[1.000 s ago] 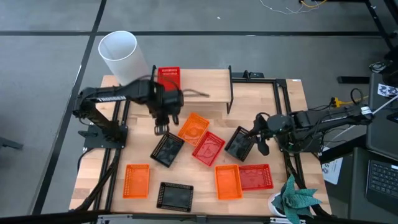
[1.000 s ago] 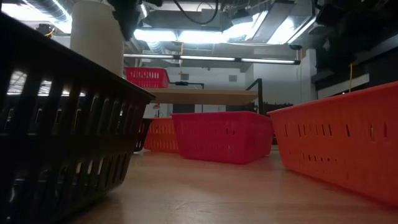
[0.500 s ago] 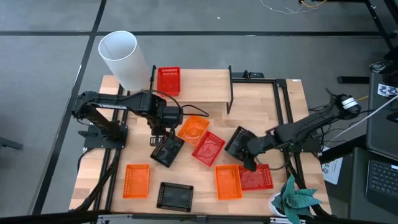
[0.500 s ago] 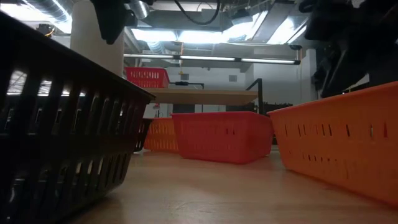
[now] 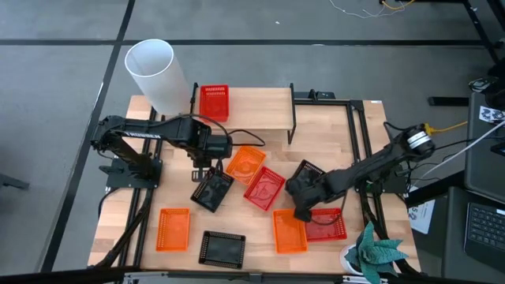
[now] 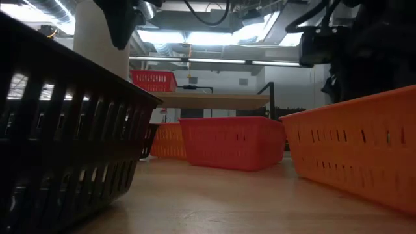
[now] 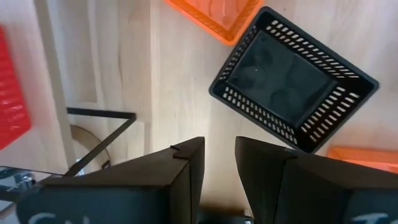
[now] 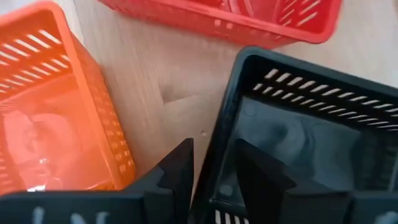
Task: Stack baskets on shelf by color
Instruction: Put the top right black bin on the shelf
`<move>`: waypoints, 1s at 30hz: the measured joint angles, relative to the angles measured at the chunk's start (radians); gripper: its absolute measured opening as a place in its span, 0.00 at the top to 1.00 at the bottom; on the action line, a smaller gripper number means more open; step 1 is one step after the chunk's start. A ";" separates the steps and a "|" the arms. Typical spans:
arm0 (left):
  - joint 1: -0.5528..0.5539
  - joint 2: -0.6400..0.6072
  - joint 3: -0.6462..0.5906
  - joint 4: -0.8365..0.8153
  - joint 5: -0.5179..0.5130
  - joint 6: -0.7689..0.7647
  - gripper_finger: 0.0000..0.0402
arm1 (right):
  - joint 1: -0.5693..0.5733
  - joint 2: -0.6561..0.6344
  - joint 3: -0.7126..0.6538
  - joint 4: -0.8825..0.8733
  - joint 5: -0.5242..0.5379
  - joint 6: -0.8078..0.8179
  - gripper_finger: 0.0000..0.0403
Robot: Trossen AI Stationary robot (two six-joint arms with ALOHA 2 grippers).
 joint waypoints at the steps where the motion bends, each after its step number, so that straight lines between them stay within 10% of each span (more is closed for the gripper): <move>1: 0.000 0.000 0.000 0.000 -0.008 0.000 0.79 | 0.000 0.009 0.001 0.001 0.000 0.014 0.71; 12: 0.000 0.000 0.000 0.010 -0.051 0.000 0.79 | -0.002 0.007 0.015 -0.087 0.027 0.063 0.97; 22: 0.000 0.000 0.000 0.010 -0.052 0.007 0.79 | -0.002 -0.050 0.319 -0.629 0.185 0.068 0.99; 30: -0.014 -0.028 -0.003 -0.086 -0.031 0.060 0.79 | -0.046 -0.050 0.505 -0.704 0.405 -0.163 1.00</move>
